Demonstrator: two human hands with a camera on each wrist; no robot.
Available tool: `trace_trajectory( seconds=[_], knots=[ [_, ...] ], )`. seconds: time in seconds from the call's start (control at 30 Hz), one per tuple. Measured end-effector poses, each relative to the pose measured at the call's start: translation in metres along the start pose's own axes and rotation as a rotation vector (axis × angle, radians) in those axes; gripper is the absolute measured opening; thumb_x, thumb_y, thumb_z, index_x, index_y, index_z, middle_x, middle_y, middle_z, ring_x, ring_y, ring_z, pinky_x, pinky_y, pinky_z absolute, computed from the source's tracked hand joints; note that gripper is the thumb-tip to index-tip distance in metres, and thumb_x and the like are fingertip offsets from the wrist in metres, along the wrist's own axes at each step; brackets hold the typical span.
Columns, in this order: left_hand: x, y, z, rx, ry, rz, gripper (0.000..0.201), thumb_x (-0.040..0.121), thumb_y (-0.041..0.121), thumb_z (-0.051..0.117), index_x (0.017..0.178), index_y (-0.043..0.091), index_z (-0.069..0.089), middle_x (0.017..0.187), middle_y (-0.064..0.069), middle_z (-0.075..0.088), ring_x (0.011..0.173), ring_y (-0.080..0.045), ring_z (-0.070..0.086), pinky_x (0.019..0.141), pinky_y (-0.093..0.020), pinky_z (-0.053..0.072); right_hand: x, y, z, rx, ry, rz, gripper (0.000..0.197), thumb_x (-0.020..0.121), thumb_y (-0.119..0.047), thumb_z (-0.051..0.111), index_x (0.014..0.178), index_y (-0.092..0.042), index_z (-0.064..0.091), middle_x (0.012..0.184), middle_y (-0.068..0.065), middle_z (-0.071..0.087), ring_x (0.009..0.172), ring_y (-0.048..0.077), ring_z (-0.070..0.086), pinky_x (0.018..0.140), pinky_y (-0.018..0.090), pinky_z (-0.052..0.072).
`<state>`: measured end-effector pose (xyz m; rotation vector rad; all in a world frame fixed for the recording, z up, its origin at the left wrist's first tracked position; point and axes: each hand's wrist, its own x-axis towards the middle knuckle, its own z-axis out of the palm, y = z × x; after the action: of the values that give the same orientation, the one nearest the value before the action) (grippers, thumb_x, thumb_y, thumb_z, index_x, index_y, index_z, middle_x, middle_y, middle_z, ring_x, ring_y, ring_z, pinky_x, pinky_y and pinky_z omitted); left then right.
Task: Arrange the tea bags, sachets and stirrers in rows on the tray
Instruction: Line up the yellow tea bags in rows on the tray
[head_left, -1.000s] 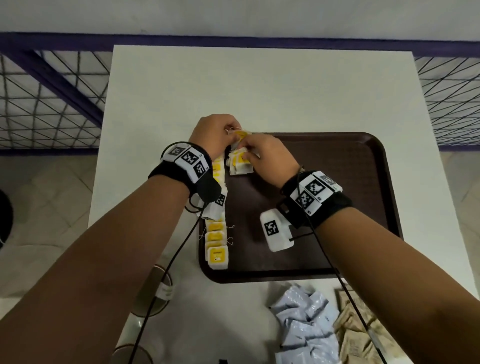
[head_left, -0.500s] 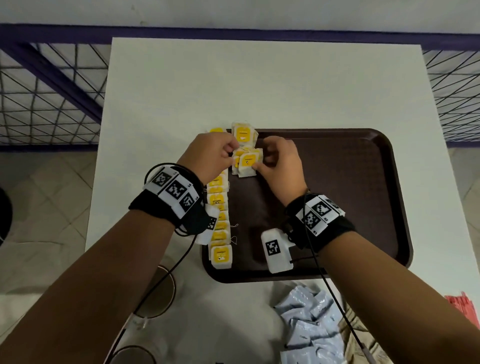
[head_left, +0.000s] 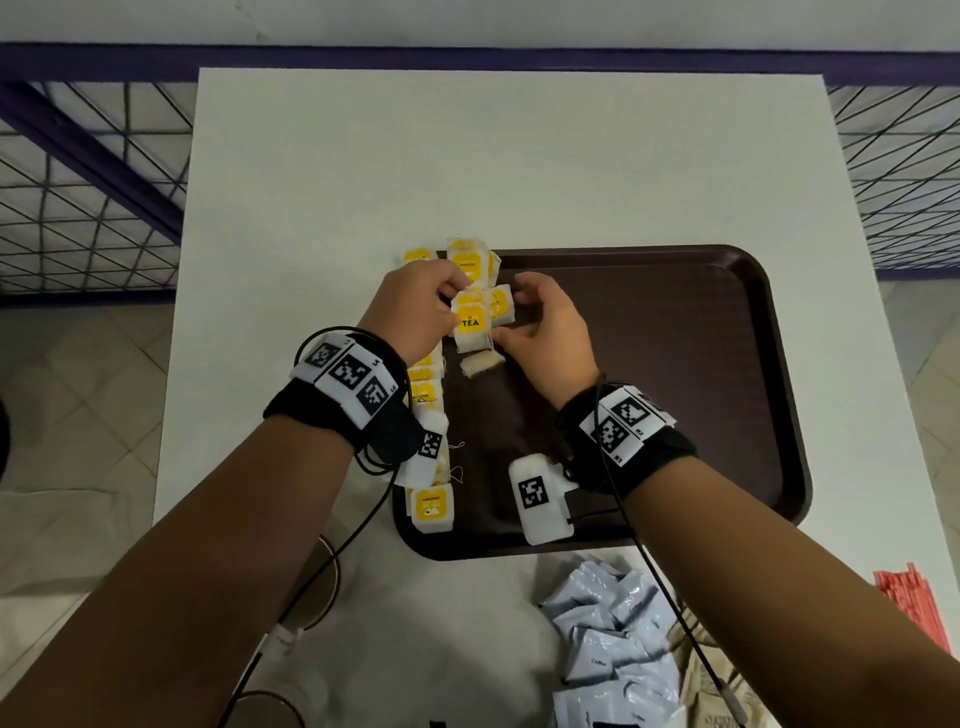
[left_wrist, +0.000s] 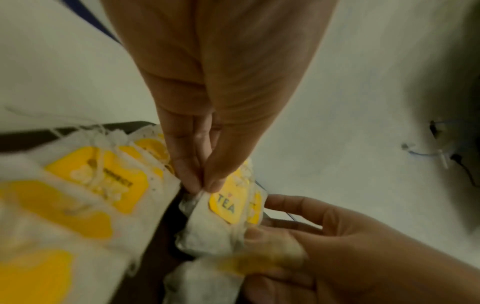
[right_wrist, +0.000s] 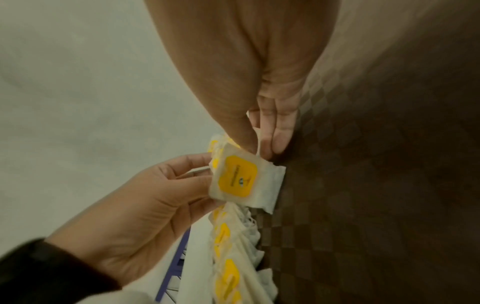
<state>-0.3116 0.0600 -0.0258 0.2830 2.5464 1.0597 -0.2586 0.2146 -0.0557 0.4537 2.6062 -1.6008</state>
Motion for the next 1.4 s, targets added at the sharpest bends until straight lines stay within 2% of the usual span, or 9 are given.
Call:
trace_trajectory(
  seconds=[0.1,0.2,0.33,0.4,0.6,0.7,0.9,1.03,1.4],
  knots=[
    [-0.002,0.001,-0.003,-0.006,0.014,0.025,0.035,0.076,-0.002,0.066,0.108,0.012,0.064,0.103,-0.005,0.063,0.077,-0.018,0.064,0.075,-0.022,0.049,-0.009,-0.003,0.0,-0.014,0.116,-0.038,0.035,0.076,-0.005,0.065,0.109,-0.01,0.052,0.108,0.006,0.051,0.064,0.013,0.056,0.062,0.008,0.044],
    [0.0,0.001,-0.007,-0.005,0.048,0.038,0.035,0.076,-0.001,0.067,0.108,0.012,0.064,0.107,-0.007,0.063,0.077,-0.017,0.063,0.071,-0.017,0.046,-0.024,-0.005,-0.003,-0.035,0.042,-0.132,0.025,0.072,0.007,0.051,0.092,-0.006,0.058,0.096,0.011,0.057,0.071,0.015,0.054,0.07,0.021,0.047],
    [0.001,0.002,-0.009,0.035,0.044,0.072,0.033,0.077,-0.005,0.06,0.106,0.011,0.064,0.106,-0.009,0.058,0.075,-0.015,0.06,0.065,-0.005,0.041,-0.033,0.003,-0.016,-0.582,-0.367,-0.282,0.057,0.074,0.005,0.049,0.123,-0.022,0.054,0.113,0.006,0.048,0.097,0.025,0.042,0.078,0.04,0.04],
    [0.0,0.003,-0.008,0.035,0.015,0.066,0.035,0.076,-0.004,0.064,0.107,0.011,0.063,0.106,-0.008,0.056,0.076,-0.017,0.061,0.064,-0.006,0.042,-0.035,0.006,-0.017,-0.685,-0.383,-0.324,0.055,0.077,-0.005,0.058,0.126,-0.028,0.052,0.114,0.004,0.047,0.098,0.026,0.041,0.077,0.04,0.039],
    [0.004,0.004,-0.002,0.009,0.059,0.053,0.032,0.078,-0.007,0.058,0.105,0.01,0.063,0.098,-0.009,0.063,0.076,-0.016,0.058,0.071,-0.016,0.048,-0.024,0.008,-0.004,-0.503,-0.368,-0.358,0.027,0.087,-0.037,0.051,0.095,-0.017,0.068,0.092,0.003,0.061,0.082,0.024,0.055,0.073,0.045,0.047],
    [0.006,0.0,-0.001,0.006,0.074,0.046,0.033,0.079,-0.008,0.053,0.104,0.011,0.064,0.095,-0.007,0.064,0.076,-0.01,0.056,0.064,-0.001,0.039,-0.02,-0.002,-0.001,-0.386,-0.331,-0.327,0.015,0.086,-0.019,0.062,0.093,-0.006,0.067,0.084,0.009,0.061,0.077,0.014,0.05,0.072,0.035,0.046],
    [0.005,-0.002,-0.002,-0.066,0.111,0.013,0.023,0.079,0.001,0.065,0.099,0.011,0.064,0.087,-0.003,0.064,0.068,0.003,0.054,0.062,0.003,0.039,-0.019,0.006,0.007,-0.119,-0.001,-0.165,0.024,0.071,-0.006,0.076,0.089,-0.005,0.061,0.09,0.011,0.061,0.07,0.015,0.057,0.069,0.013,0.045],
    [0.004,-0.001,-0.002,-0.039,0.103,0.013,0.024,0.076,-0.004,0.064,0.095,0.011,0.063,0.078,-0.004,0.062,0.063,0.004,0.051,0.057,0.003,0.036,-0.024,0.011,0.012,-0.087,-0.009,-0.151,0.019,0.074,-0.007,0.074,0.091,-0.006,0.066,0.094,0.011,0.066,0.08,0.018,0.063,0.073,0.016,0.05],
    [-0.003,-0.001,-0.006,-0.055,0.039,-0.002,0.036,0.075,-0.005,0.065,0.106,0.014,0.058,0.083,-0.003,0.063,0.075,-0.015,0.06,0.072,-0.024,0.049,-0.019,0.002,0.019,0.213,0.04,-0.005,0.021,0.079,-0.001,0.068,0.097,-0.007,0.058,0.092,0.001,0.063,0.082,0.011,0.063,0.073,0.011,0.05]
  ],
)
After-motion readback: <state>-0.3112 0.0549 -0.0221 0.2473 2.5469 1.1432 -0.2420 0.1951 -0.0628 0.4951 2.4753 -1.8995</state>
